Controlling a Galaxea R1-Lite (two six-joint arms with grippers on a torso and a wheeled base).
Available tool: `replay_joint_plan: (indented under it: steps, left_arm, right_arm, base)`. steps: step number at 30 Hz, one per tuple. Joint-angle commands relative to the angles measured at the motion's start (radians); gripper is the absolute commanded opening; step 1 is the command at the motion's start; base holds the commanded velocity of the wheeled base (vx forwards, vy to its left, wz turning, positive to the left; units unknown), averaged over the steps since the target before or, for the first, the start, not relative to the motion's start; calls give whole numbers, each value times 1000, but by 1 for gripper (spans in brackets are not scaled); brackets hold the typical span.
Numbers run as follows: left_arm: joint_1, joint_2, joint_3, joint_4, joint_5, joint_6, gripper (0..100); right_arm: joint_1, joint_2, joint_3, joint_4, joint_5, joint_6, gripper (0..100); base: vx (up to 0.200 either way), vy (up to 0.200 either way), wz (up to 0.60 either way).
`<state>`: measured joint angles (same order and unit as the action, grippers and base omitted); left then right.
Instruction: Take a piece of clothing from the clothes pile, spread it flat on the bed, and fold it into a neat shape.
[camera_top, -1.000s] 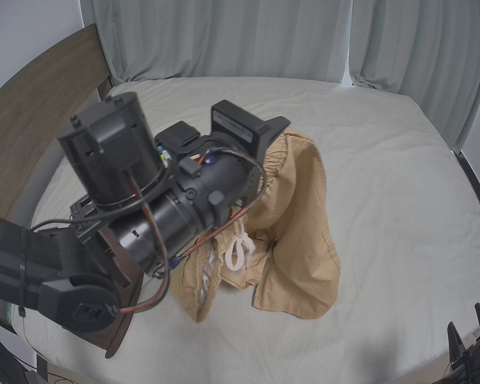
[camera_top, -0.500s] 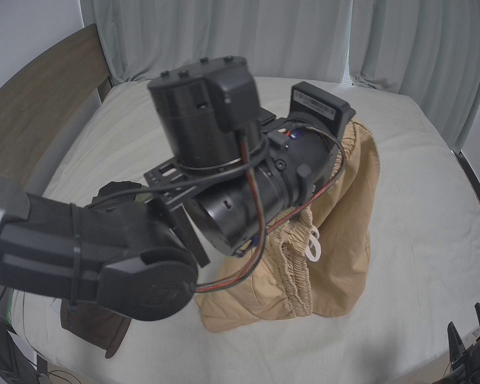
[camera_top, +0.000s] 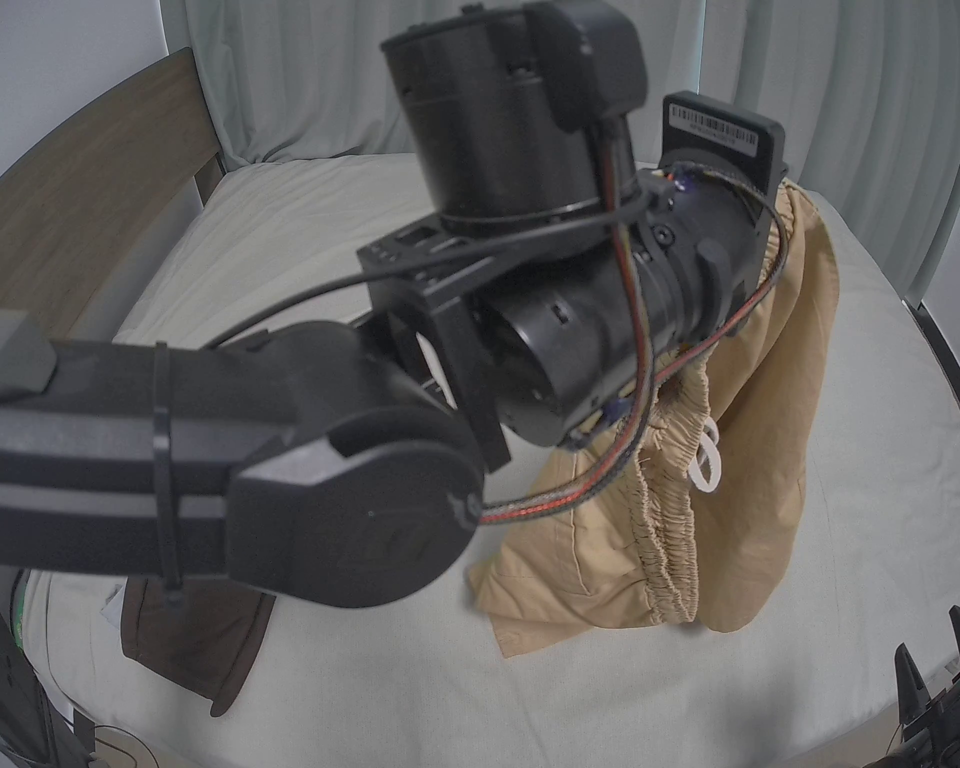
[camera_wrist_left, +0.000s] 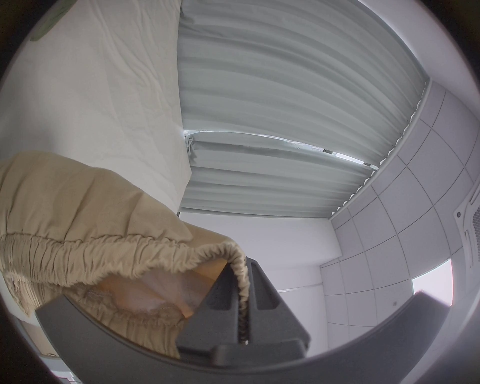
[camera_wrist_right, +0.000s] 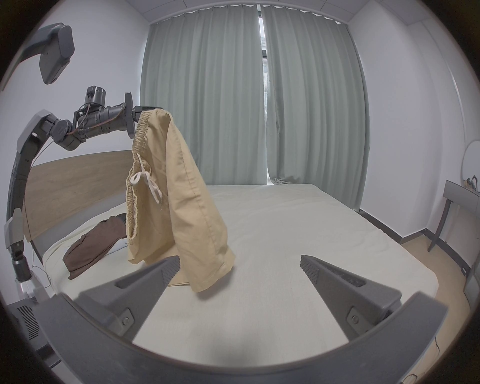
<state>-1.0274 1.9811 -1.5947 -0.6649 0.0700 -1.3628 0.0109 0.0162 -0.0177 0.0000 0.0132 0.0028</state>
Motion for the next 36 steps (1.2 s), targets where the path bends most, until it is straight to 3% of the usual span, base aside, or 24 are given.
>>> replay_joint_plan:
  steps: [1, 5, 15, 27, 36]
  left_arm:
    - [6, 1, -8, 8, 8, -12, 0]
    - [58, -11, 133, -21, 11, 22, 0]
    - [191, -59, 515, -320, -29, 195, 0]
    - [273, -128, 745, -469, -44, 223, 0]
    - [366, -126, 940, -682, -59, 332, 0]
  right_arm:
    - [0, -16, 16, 0, 1, 0, 100]
    - [0, -16, 16, 0, 1, 0, 100]
    - [-2, -16, 16, -2, 1, -1, 100]
    - [-2, -16, 16, 0, 1, -1, 100]
    - [-2, -16, 18, 0, 1, -1, 100]
  base:
    - [0, 0, 0]
    - [0, 0, 0]
    - [0, 0, 0]
    - [0, 0, 0]
    - [0, 0, 0]
